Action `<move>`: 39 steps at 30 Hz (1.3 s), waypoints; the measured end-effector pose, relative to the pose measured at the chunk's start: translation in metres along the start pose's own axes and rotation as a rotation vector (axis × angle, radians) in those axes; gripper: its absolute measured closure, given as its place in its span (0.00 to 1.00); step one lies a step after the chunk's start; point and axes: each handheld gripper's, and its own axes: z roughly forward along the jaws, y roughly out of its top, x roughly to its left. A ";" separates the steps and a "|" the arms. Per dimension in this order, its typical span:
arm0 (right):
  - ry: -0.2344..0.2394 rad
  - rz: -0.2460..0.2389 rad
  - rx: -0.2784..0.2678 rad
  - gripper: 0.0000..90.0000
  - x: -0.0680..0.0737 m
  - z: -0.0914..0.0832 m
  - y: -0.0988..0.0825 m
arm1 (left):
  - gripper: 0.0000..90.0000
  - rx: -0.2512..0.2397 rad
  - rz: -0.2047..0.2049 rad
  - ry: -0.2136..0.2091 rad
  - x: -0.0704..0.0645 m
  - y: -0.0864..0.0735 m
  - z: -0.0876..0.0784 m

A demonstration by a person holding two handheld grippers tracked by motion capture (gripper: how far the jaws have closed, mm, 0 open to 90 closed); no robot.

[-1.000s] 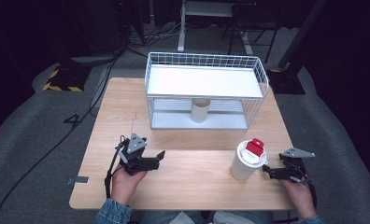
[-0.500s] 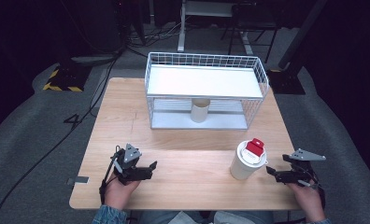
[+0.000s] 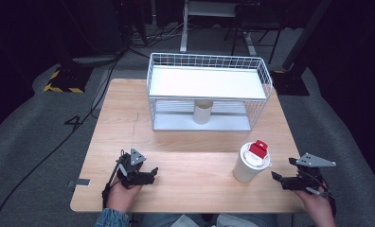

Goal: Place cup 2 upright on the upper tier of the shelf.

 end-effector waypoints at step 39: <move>0.277 -0.065 -0.131 0.00 0.038 0.008 0.021 | 0.00 0.054 -0.021 -0.001 0.001 -0.005 0.016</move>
